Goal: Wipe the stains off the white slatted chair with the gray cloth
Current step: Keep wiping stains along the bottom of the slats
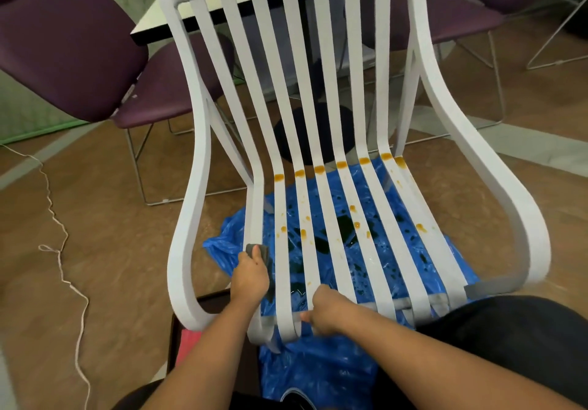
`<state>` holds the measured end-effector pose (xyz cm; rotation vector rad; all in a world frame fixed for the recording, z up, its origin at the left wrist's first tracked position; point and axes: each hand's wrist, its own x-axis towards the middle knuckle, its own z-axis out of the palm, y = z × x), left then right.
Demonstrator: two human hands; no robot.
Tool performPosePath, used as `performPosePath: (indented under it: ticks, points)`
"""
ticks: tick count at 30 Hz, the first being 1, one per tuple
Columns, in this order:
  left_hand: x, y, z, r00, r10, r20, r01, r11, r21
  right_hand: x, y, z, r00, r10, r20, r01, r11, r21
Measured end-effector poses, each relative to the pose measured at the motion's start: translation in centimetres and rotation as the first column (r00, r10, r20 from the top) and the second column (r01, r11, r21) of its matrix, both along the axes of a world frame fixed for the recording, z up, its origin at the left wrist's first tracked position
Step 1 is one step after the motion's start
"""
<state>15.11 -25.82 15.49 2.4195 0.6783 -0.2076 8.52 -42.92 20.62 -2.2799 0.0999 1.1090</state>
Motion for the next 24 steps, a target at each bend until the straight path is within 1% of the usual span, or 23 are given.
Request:
performPosePath:
  ticks: [3, 5, 7, 9, 12, 16, 18, 20, 22, 24]
  points:
    - [-3.6, 0.2, -0.2, 0.998, 0.002, 0.056, 0.0, 1.0, -0.03, 0.2, -0.1, -0.4, 1.0, 0.008, 0.017, -0.008, 1.0, 0.024]
    - [-5.3, 0.2, -0.3, 0.996, 0.027, 0.08, -0.025, 1.0, -0.016, 0.1, -0.1, -0.2, 1.0, 0.029, 0.006, -0.029, 0.999, 0.026]
    - [-7.0, -0.2, -0.5, 0.988, 0.09, 0.129, -0.089, 0.996, -0.014, 0.1, -0.1, 0.0, 0.999, 0.035, 0.009, -0.036, 0.999, 0.017]
    - [-8.9, -1.0, -0.8, 0.96, 0.173, 0.218, -0.167, 0.985, -0.045, 0.1, -0.2, 0.1, 0.999, 0.045, 0.012, -0.045, 0.999, 0.012]
    - [-12.1, -2.5, -1.6, 0.899, 0.309, 0.311, -0.271, 0.949, -0.159, 0.1, -0.2, 0.3, 0.999, 0.054, 0.008, -0.054, 0.999, 0.009]
    - [-13.6, -3.6, -2.6, 0.807, 0.49, 0.33, -0.389, 0.861, -0.327, 0.3, -0.1, 0.5, 0.996, 0.085, 0.015, -0.085, 0.996, 0.01]
    - [-13.6, -3.9, -2.6, 0.748, 0.598, 0.287, -0.459, 0.779, -0.427, 0.3, -0.2, 0.5, 0.996, 0.087, 0.022, -0.087, 0.996, 0.01]
    - [-13.5, -4.2, -2.5, 0.705, 0.661, 0.255, -0.497, 0.718, -0.487, 0.2, -0.2, 0.4, 0.997, 0.075, 0.022, -0.075, 0.997, 0.013]
    - [-13.4, -4.3, -2.6, 0.699, 0.669, 0.253, -0.497, 0.709, -0.5, 0.2, -0.2, 0.4, 0.997, 0.076, 0.024, -0.077, 0.997, 0.009]
    - [-13.0, -4.2, -2.3, 0.706, 0.654, 0.271, -0.492, 0.728, -0.477, 0.2, -0.3, 0.4, 0.997, 0.073, 0.028, -0.073, 0.997, 0.011]
